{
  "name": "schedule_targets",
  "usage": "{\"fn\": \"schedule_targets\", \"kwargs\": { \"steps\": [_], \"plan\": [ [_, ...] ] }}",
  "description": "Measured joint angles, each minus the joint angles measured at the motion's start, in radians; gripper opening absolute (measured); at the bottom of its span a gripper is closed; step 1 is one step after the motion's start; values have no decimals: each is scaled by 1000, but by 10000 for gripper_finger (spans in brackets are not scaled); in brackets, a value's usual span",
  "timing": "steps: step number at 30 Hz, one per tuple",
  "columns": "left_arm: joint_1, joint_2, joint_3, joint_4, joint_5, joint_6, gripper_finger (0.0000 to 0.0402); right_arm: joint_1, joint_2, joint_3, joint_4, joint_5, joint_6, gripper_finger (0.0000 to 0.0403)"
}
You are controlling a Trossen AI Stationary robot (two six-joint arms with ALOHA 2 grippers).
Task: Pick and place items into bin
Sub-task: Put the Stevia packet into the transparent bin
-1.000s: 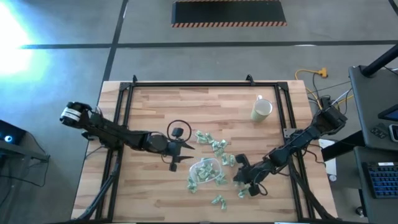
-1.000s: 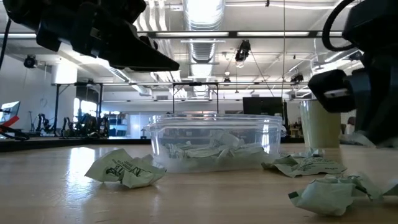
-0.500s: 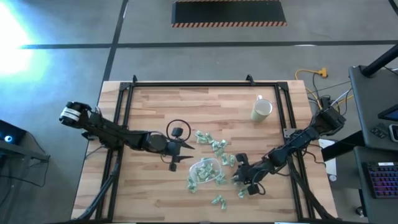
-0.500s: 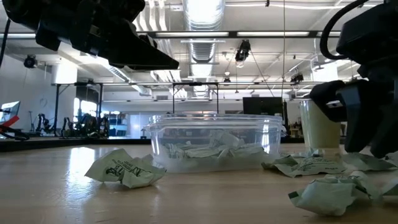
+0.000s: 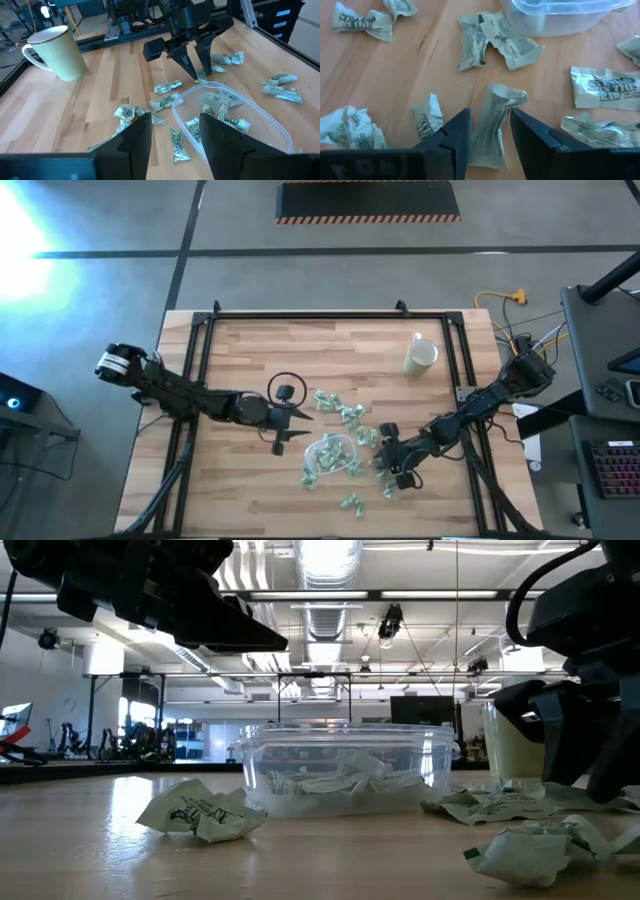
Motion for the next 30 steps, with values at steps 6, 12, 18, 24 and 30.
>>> {"fn": "schedule_targets", "kwargs": {
  "steps": [6, 12, 18, 24, 30],
  "plan": [
    [0, 0, 0, 0, 0, 0, 149, 0, 0, 0, 0, -5, -17, 89],
    [0, 0, 0, 0, 0, 0, 149, 0, 0, 0, 0, 13, -58, 31],
    [0, 0, 0, 0, 0, 0, 149, -1, -1, 0, 1, 25, -87, 9],
    [1, 0, 0, 0, 1, 0, 149, -1, -3, 23, 0, 56, -146, 9],
    [1, 0, -1, -1, 1, 0, 149, 0, -22, 80, -43, 69, -235, 9]
  ]
}}
